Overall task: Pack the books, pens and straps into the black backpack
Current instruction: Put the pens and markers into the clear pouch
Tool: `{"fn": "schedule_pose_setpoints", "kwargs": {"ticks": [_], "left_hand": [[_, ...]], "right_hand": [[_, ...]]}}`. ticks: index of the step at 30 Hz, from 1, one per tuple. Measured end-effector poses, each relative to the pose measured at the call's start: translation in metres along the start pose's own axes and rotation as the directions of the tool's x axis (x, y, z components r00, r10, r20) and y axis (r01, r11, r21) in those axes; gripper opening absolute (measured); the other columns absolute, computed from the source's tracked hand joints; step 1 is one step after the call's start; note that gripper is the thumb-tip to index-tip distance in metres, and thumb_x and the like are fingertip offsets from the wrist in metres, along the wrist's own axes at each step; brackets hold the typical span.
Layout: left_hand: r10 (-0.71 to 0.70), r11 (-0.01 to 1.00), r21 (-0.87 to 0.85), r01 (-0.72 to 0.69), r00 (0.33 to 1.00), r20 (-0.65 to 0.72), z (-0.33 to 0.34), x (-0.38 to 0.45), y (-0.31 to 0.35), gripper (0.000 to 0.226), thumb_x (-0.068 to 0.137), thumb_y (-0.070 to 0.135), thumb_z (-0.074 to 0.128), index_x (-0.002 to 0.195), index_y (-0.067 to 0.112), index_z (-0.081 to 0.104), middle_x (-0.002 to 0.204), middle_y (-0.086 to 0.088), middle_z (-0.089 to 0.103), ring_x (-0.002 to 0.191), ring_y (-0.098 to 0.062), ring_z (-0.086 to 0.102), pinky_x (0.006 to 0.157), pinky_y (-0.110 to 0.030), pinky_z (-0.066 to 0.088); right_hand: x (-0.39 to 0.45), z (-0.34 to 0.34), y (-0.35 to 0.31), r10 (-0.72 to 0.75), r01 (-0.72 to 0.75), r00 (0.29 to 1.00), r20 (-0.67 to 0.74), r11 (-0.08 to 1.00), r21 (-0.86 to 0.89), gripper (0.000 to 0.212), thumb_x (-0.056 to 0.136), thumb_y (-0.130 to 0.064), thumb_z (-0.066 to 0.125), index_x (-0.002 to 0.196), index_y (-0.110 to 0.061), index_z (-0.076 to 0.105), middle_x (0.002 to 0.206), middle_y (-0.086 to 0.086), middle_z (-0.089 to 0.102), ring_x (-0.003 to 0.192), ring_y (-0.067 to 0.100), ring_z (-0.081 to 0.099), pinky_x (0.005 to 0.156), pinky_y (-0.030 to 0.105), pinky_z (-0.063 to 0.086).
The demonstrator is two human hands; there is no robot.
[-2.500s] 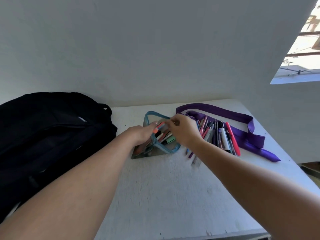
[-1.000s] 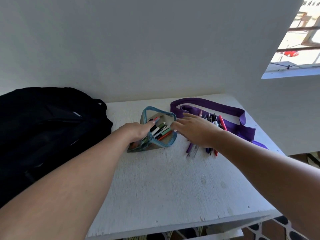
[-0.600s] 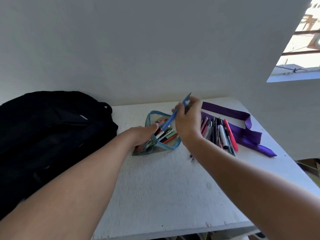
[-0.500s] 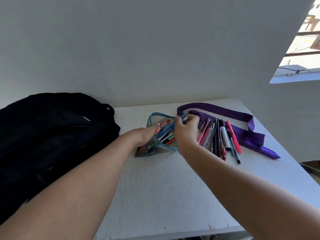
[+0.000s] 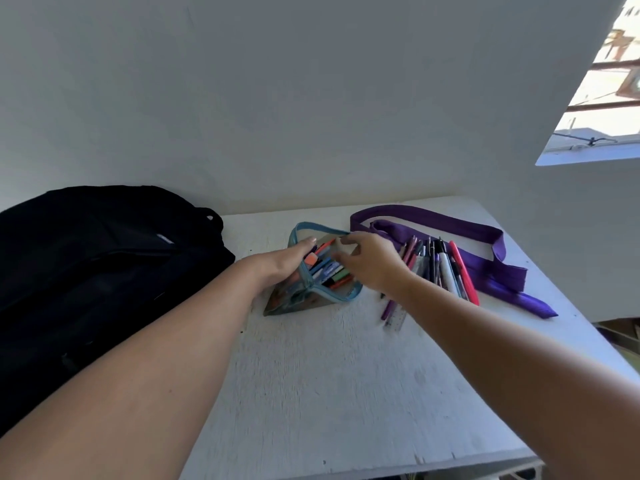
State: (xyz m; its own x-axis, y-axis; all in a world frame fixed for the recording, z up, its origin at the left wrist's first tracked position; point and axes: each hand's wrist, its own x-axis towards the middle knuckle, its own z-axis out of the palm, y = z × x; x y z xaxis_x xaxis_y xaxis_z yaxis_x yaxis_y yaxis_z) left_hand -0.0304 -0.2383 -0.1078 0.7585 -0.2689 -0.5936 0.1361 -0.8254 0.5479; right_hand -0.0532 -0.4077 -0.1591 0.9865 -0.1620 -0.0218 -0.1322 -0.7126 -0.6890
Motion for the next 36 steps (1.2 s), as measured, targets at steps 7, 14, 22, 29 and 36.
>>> {"fn": "schedule_pose_setpoints", "kwargs": {"ticks": [7, 14, 22, 29, 36], "left_hand": [[-0.01, 0.997, 0.073, 0.011, 1.0, -0.015, 0.002, -0.011, 0.009, 0.066, 0.107, 0.059, 0.015, 0.159, 0.023, 0.029, 0.167, -0.014, 0.02, 0.146, -0.029, 0.031, 0.11, -0.037, 0.028], [-0.025, 0.997, 0.072, 0.026, 1.0, -0.014, 0.007, -0.01, 0.005, 0.067, 0.105, 0.063, 0.016, 0.162, 0.027, 0.021, 0.169, -0.012, 0.014, 0.155, -0.03, 0.018, 0.118, -0.041, 0.021], [-0.056, 0.995, 0.083, 0.055, 0.998, 0.009, 0.008, -0.002, -0.005, 0.077, 0.098, 0.075, 0.014, 0.162, 0.031, 0.022, 0.17, -0.01, 0.013, 0.156, -0.029, 0.014, 0.121, -0.047, 0.016], [-0.074, 0.995, 0.06, 0.074, 0.997, -0.001, 0.008, -0.006, -0.001, 0.078, 0.1, 0.072, 0.016, 0.163, 0.025, 0.018, 0.169, -0.013, 0.015, 0.155, -0.032, 0.017, 0.12, -0.045, 0.02], [-0.093, 0.993, 0.076, 0.093, 0.996, -0.008, 0.009, -0.002, -0.001, 0.081, 0.099, 0.073, 0.017, 0.161, 0.02, 0.026, 0.168, -0.014, 0.021, 0.153, -0.033, 0.022, 0.117, -0.044, 0.024]], "right_hand": [[-0.008, -0.058, 0.046, -0.067, 0.12, 0.987, 0.149, 0.916, -0.384, 0.02, 0.097, -0.019, 0.064, 0.114, -0.028, 0.072, 0.094, -0.014, 0.058, 0.089, 0.01, 0.058, 0.069, 0.022, 0.042], [-0.024, -0.063, 0.061, -0.126, 0.28, 0.952, 0.279, 0.728, -0.627, 0.033, 0.099, -0.023, 0.064, 0.122, -0.048, 0.067, 0.118, -0.005, 0.055, 0.115, 0.02, 0.049, 0.098, 0.043, 0.05], [-0.028, -0.055, 0.06, -0.317, 0.412, 0.911, 0.265, 0.638, -0.651, 0.022, 0.1, -0.029, 0.068, 0.121, -0.037, 0.068, 0.125, -0.006, 0.053, 0.119, 0.02, 0.049, 0.104, 0.04, 0.044], [-0.032, -0.052, 0.056, -0.539, 0.53, 0.83, 0.147, 0.677, -0.511, 0.03, 0.109, -0.018, 0.052, 0.138, -0.023, 0.058, 0.123, 0.002, 0.064, 0.112, 0.023, 0.06, 0.093, 0.041, 0.053], [-0.039, -0.039, 0.047, -0.349, 0.593, 0.778, 0.522, 0.681, -0.429, 0.022, 0.103, -0.024, 0.064, 0.124, -0.028, 0.07, 0.121, -0.011, 0.066, 0.113, 0.01, 0.06, 0.103, 0.035, 0.051]]}}
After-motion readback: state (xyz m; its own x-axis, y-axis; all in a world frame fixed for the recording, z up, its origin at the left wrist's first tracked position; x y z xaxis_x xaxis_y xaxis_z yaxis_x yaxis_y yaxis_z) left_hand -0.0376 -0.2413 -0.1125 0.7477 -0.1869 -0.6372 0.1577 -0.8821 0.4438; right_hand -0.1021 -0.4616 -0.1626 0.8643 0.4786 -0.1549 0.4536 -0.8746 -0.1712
